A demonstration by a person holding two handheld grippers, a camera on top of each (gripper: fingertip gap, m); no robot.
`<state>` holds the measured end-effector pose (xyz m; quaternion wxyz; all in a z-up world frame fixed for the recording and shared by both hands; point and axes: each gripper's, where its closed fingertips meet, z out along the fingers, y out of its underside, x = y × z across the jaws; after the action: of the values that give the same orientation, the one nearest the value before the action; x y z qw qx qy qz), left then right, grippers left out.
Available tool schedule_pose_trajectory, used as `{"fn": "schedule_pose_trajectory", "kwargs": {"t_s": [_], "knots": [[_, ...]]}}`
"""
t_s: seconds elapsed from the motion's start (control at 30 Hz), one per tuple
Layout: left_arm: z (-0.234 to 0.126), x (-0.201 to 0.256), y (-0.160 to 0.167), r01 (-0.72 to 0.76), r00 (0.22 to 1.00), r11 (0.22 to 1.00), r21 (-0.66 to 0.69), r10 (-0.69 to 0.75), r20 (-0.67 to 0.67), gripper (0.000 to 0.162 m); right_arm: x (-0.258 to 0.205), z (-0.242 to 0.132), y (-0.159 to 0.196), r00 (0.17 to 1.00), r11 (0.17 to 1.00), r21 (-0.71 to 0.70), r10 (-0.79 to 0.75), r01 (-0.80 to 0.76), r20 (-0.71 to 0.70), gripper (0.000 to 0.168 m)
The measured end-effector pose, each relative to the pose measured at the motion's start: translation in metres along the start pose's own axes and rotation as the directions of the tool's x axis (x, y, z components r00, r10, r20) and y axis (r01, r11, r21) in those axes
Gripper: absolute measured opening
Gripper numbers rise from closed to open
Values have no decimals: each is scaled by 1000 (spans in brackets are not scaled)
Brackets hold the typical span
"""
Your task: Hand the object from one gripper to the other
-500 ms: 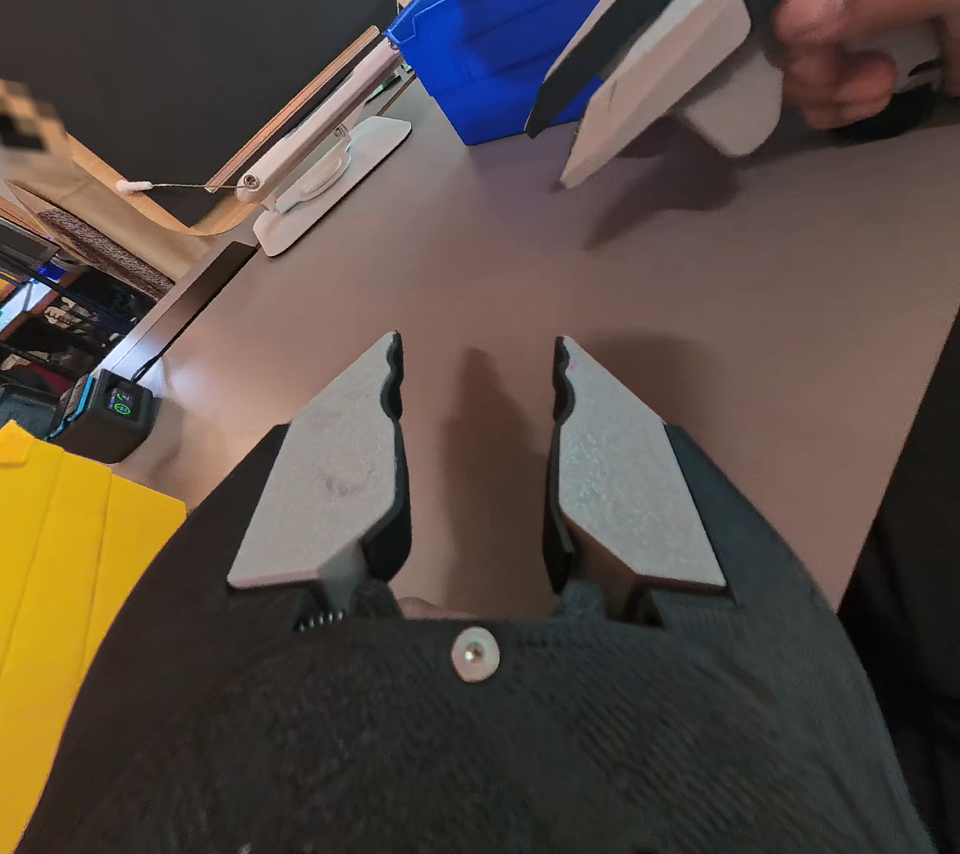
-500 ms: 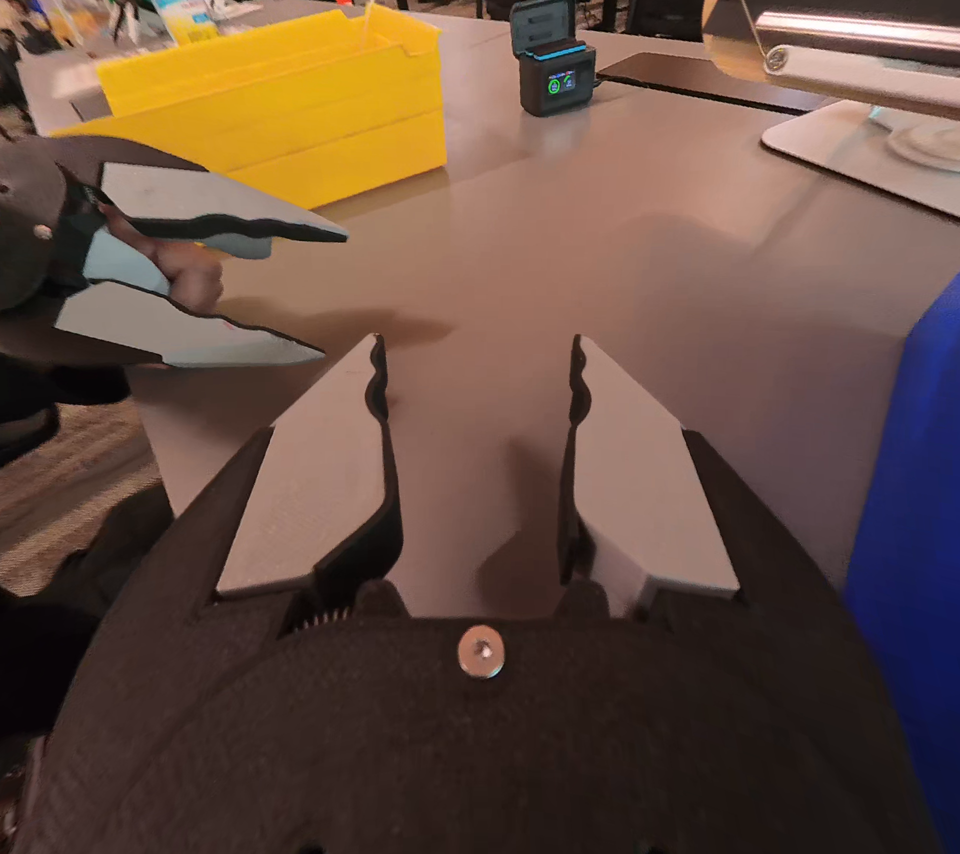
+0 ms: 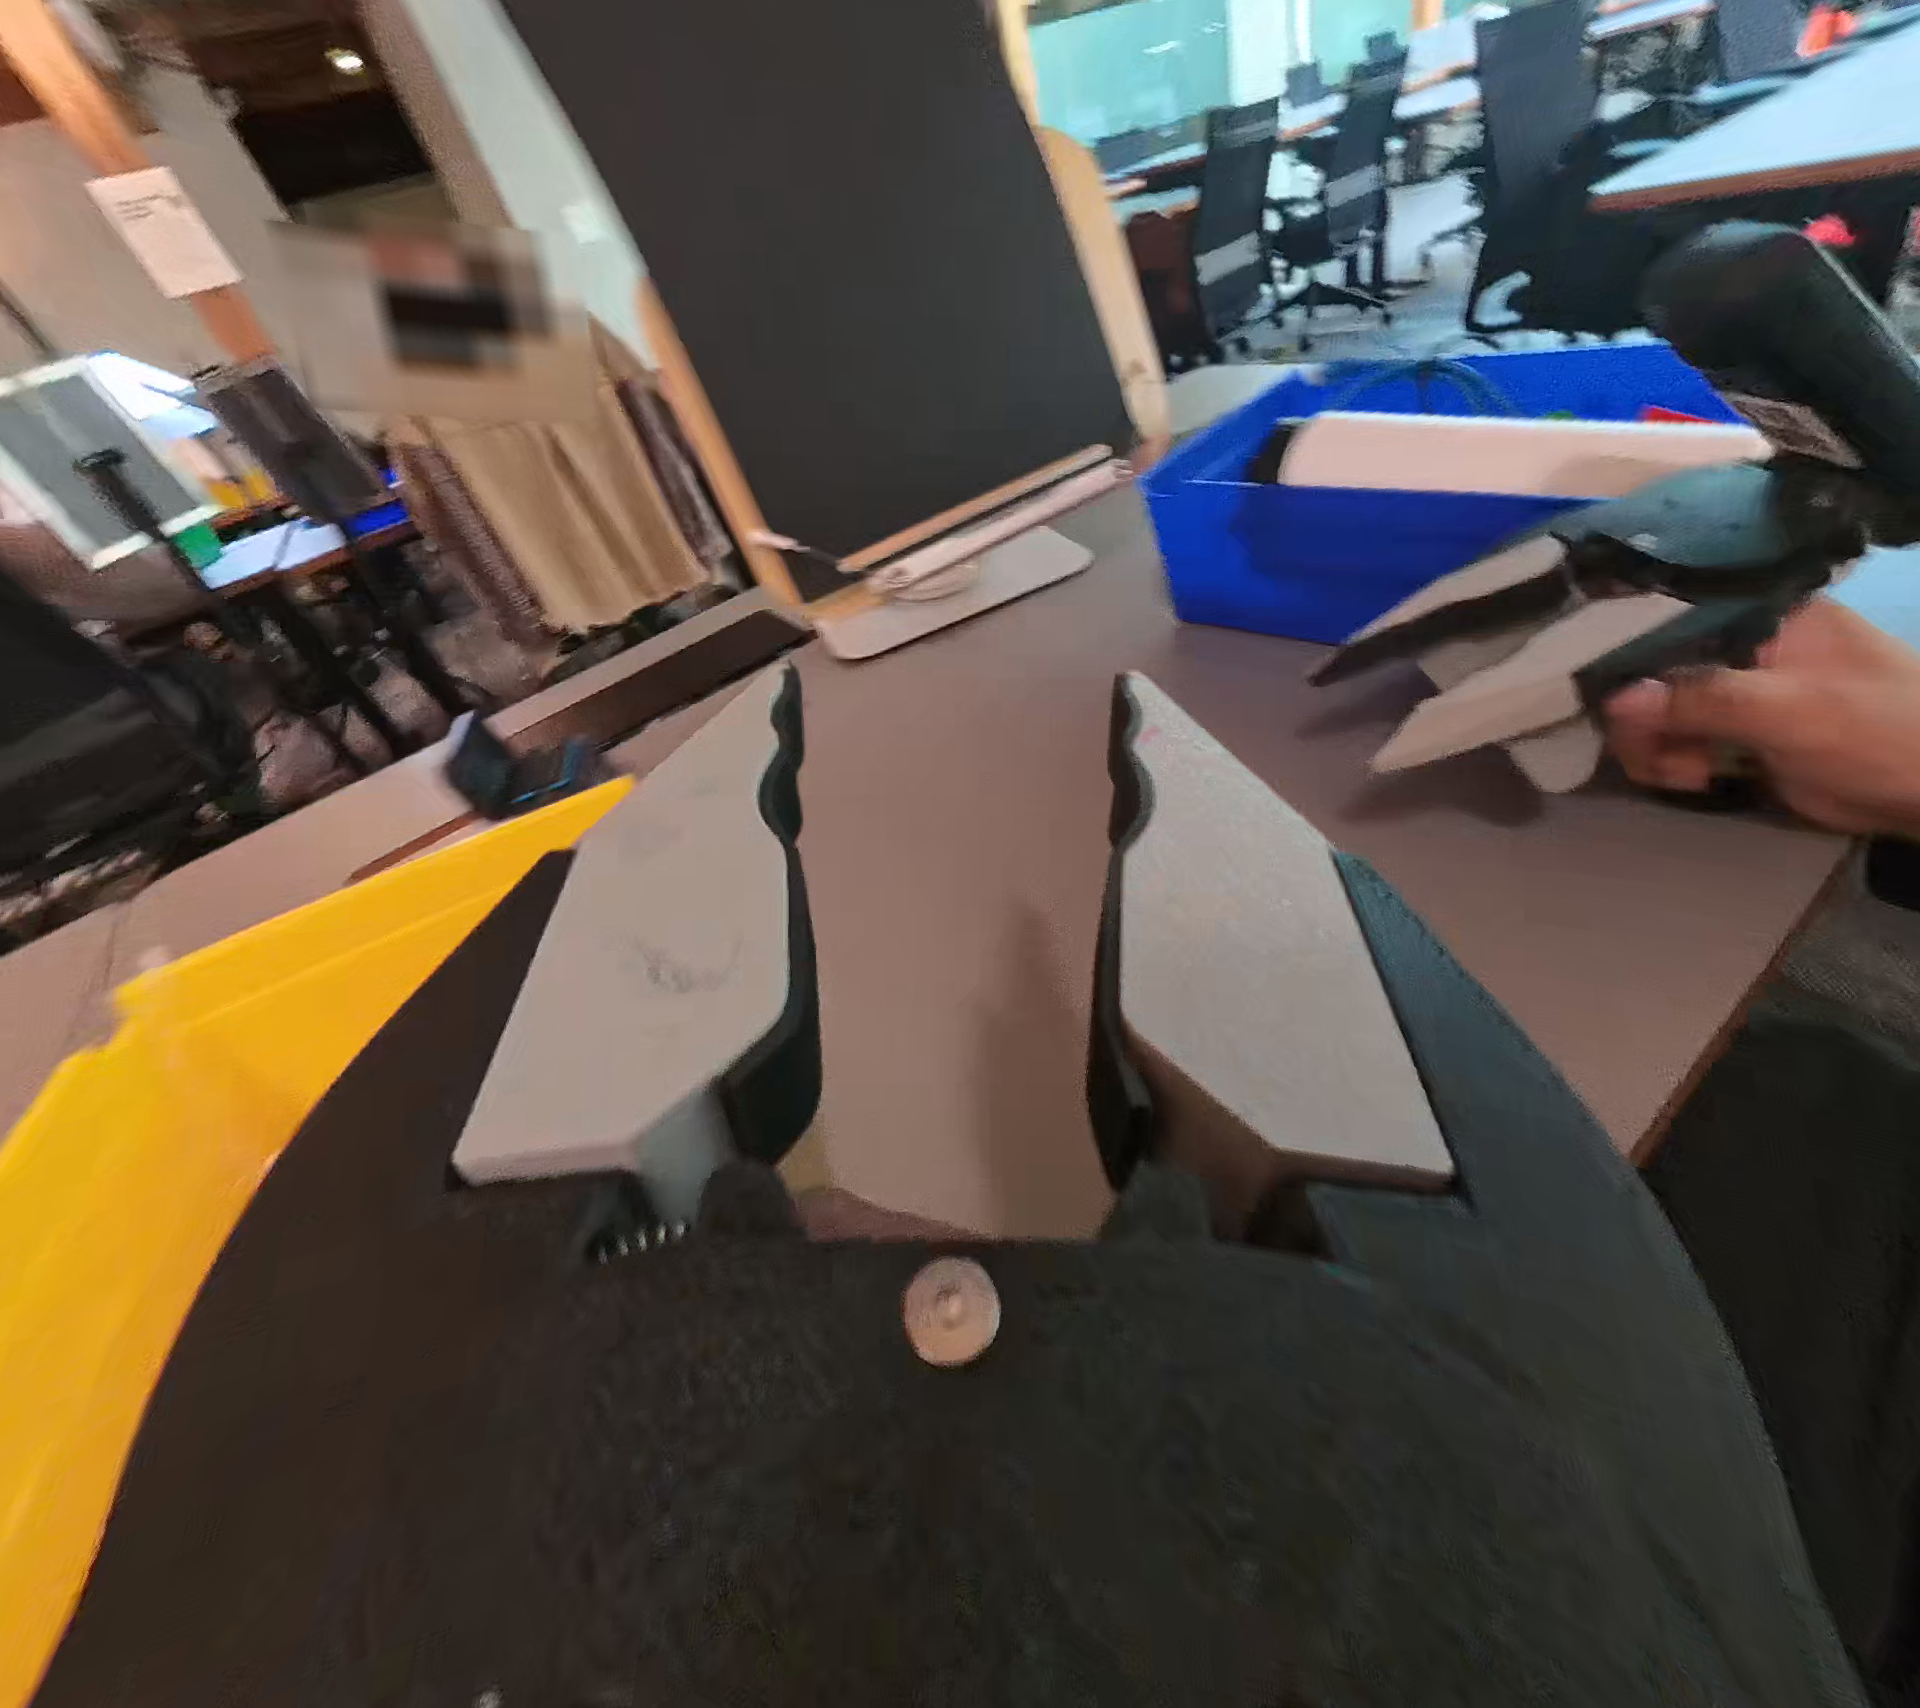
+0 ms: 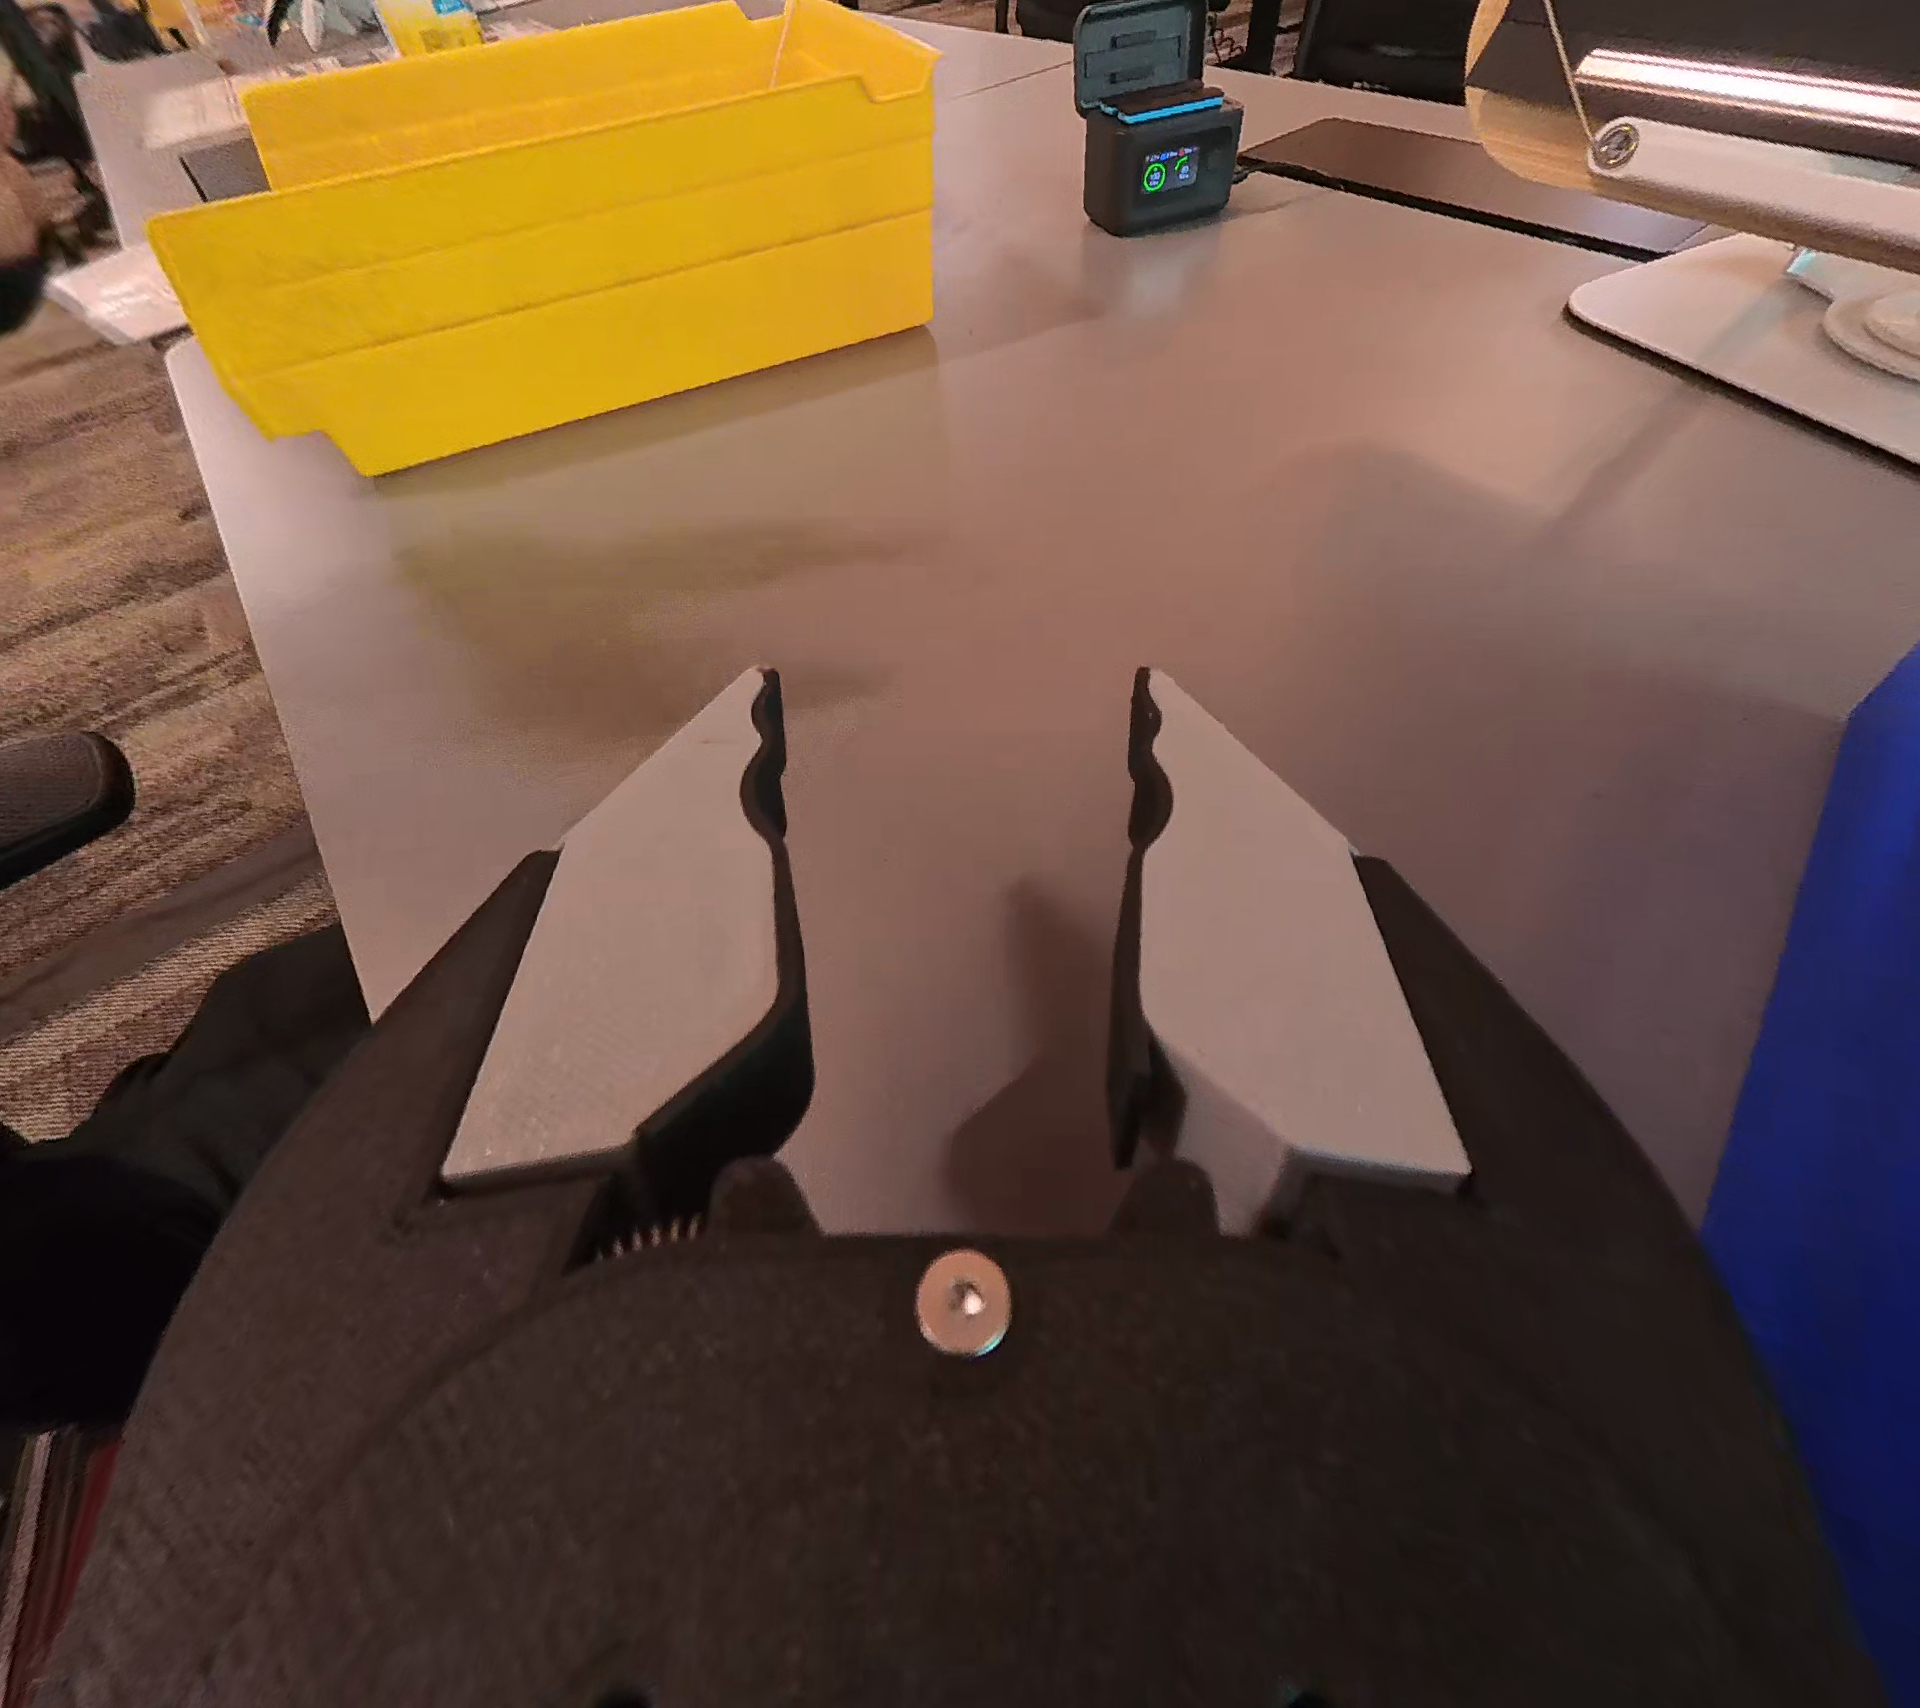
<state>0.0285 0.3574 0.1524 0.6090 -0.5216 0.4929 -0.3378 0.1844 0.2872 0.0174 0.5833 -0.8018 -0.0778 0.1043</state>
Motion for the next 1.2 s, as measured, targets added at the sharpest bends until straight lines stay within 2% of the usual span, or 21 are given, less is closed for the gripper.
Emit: {"fn": "schedule_pose_trajectory", "kwargs": {"t_s": [0.13,0.33,0.6,0.7,0.83,0.97,1.03,1.1,1.2], "knots": [[-42,-93,13,47,965,999,-17,-41,258,55,1,-1,-1,999,999,11,32,-33,17,64],[-71,-147,33,123,922,992,-39,-99,375,57,3,-1,-2,998,998,14,60,-61,32,63],[-66,-154,55,127,916,985,-113,-73,394,57,1,-1,-1,998,999,6,50,-50,33,62],[-71,-163,63,112,903,981,-157,-34,428,59,1,0,0,998,999,1,45,-45,32,62],[-79,-174,75,151,898,971,-184,-57,437,59,-2,1,0,998,999,-6,40,-40,47,60],[-75,-181,99,125,904,946,-299,16,428,57,-6,2,2,997,1000,-16,28,-27,69,61],[-61,-177,116,141,930,926,-351,-2,368,50,-8,3,1,996,1000,-14,26,-25,80,61],[-38,-174,133,187,953,896,-402,-67,295,50,-9,3,2,995,999,-18,28,-27,92,61],[-5,-188,151,177,963,854,-488,-47,266,47,-11,3,1,995,1000,-17,25,-23,97,60]]}}
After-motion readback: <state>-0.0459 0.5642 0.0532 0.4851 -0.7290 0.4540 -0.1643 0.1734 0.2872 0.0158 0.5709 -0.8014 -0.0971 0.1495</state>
